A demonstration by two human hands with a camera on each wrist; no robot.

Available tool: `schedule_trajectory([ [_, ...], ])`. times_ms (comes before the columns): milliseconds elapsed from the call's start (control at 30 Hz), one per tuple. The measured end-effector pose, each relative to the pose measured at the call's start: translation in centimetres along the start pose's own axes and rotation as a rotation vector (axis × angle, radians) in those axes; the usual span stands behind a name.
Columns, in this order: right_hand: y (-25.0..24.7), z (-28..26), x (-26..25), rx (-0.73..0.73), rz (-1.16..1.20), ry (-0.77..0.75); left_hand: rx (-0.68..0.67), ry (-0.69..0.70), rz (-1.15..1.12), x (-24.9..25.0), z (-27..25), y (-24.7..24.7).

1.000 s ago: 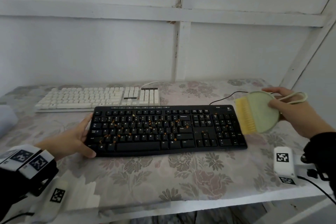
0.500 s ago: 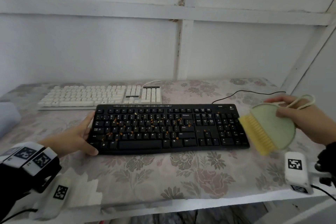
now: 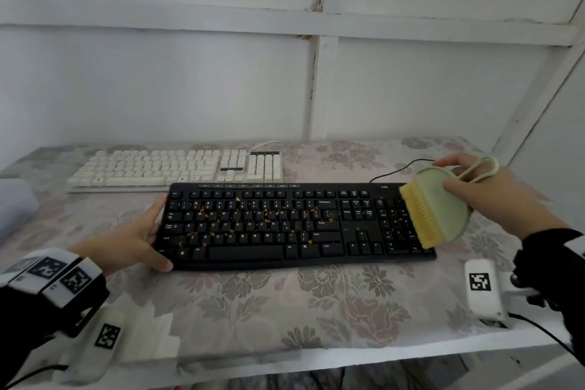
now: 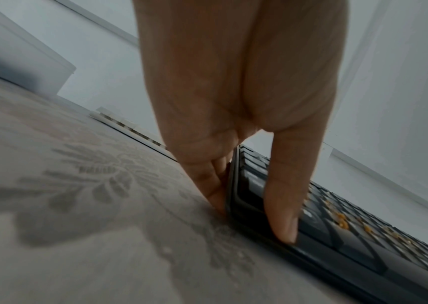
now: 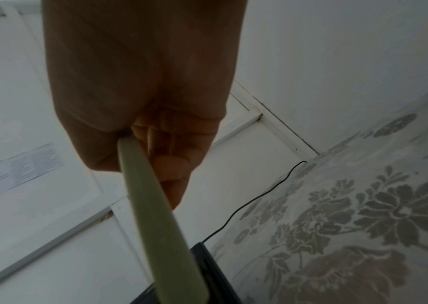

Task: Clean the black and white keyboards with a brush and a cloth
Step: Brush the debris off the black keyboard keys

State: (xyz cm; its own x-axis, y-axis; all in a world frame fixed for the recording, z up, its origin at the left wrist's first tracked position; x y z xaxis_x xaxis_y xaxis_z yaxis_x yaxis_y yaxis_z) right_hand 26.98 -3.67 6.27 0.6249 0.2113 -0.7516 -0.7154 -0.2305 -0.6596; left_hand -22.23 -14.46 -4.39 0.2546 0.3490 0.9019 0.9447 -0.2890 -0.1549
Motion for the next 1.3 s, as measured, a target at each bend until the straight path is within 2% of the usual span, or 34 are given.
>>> schedule_trajectory([
  [167, 0.2, -1.3, 0.6, -0.096, -0.039, 0.058, -0.003, 0.023, -0.008, 0.2, -0.1, 0.3],
  [233, -0.4, -1.0, 0.4, -0.071, -0.034, 0.059, -0.007, 0.022, -0.005, 0.2, -0.1, 0.3],
  [367, -0.8, 0.2, -0.5, 0.082, 0.038, 0.01, -0.017, 0.017, -0.009, 0.3, -0.2, 0.2],
  [567, 0.2, 0.3, -0.9, 0.145, 0.083, -0.018, -0.02, 0.036, -0.01, 0.4, -0.2, 0.5],
  [800, 0.3, 0.0, -1.2, 0.106, -0.027, -0.002, -0.003, 0.022, 0.003, 0.4, -0.2, 0.4],
  [1133, 0.5, -0.4, -1.8, 0.155, 0.018, -0.049, -0.008, 0.021, -0.002, 0.5, -0.3, 0.6],
  [1300, 1.7, 0.3, -2.3, 0.098, 0.013, -0.028, -0.009, 0.02, 0.002, 0.5, -0.3, 0.6],
])
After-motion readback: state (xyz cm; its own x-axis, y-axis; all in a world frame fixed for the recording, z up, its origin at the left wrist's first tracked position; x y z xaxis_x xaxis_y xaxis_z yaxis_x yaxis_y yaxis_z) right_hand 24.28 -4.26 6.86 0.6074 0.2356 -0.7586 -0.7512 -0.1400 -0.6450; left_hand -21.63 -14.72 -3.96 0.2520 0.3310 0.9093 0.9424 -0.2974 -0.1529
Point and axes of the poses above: each hand's wrist, its own z-axis towards the middle knuckle, its own y-axis out of the palm, x = y × z, the point moved 3 cm from there along z, towards the middle knuckle, and after that the axes turned 15 degrees about -x, right-handed, at the moved point
